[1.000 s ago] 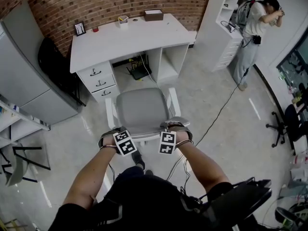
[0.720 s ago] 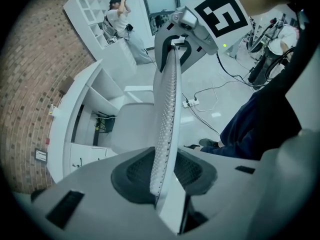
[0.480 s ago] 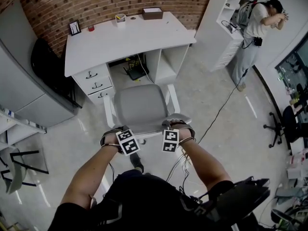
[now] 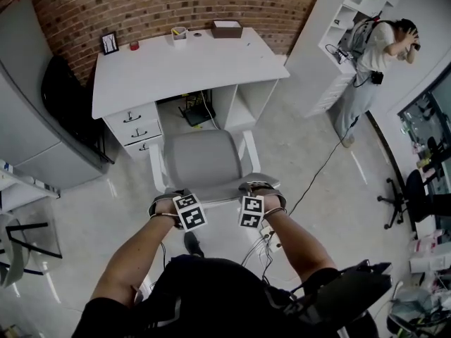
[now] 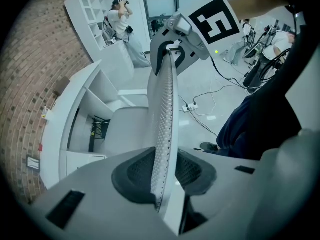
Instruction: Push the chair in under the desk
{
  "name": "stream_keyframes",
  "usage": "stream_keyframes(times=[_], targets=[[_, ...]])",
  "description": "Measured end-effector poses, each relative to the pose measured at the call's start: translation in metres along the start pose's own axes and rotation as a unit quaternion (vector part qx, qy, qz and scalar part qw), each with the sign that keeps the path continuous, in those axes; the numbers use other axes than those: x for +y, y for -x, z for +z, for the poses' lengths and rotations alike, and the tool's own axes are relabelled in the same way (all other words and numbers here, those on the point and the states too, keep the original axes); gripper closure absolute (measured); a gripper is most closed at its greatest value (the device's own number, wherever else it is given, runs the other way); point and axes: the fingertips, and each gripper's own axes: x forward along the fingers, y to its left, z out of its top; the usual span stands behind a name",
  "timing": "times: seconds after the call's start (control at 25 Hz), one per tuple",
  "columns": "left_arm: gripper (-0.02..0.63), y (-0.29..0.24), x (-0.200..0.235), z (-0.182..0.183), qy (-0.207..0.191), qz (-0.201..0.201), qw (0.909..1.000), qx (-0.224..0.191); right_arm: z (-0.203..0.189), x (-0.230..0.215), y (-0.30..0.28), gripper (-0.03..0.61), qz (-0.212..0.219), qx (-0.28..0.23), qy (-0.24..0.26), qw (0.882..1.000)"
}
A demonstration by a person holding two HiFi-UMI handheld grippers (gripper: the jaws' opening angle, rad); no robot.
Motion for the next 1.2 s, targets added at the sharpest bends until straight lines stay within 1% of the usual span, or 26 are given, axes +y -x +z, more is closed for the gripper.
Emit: stream_keyframes(times=[0.16,0.36,0.48,0.68,0.88,1.08,1.2], targets=[[0.515,-0.002,0.012,0.006,0.0,-0.006,0.9999,-0.009,-0.003,-0.014,-0.006,0.46,0.008,0.014,-0.004,1.0],[0.518,-0.004,0.022,0.011,-0.009,-0.014,0.9996,-0.022,-0.007,-0.026,-0.012,0.46,-0.009,0.02,0.0,1.0],[0.52,-0.004,0.031,0.012,-0.014,-0.012,0.9994,-0.03,-0.006,-0.034,-0.017,0.46,-0.006,0.026,-0.002,1.0],[0.522,-0.008,0.037,0.015,-0.014,-0.017,0.9994,-0.028,-0.009,-0.04,-0.021,0.46,0.007,0.032,-0.006,0.999],[0.522,-0.009,0.05,0.02,-0.009,-0.003,0.9995,-0.03,-0.012,-0.055,-0.027,0.457,0.012,0.033,-0.002,0.999],[0.522,-0.013,0.061,0.035,0.01,-0.005,0.9997,-0.022,-0.023,-0.073,-0.033,0.46,0.017,0.023,0.017,0.999],[0.522,-0.018,0.068,0.042,0.017,0.014,0.9996,-0.018,-0.028,-0.082,-0.039,0.463,0.018,0.019,0.027,0.999]])
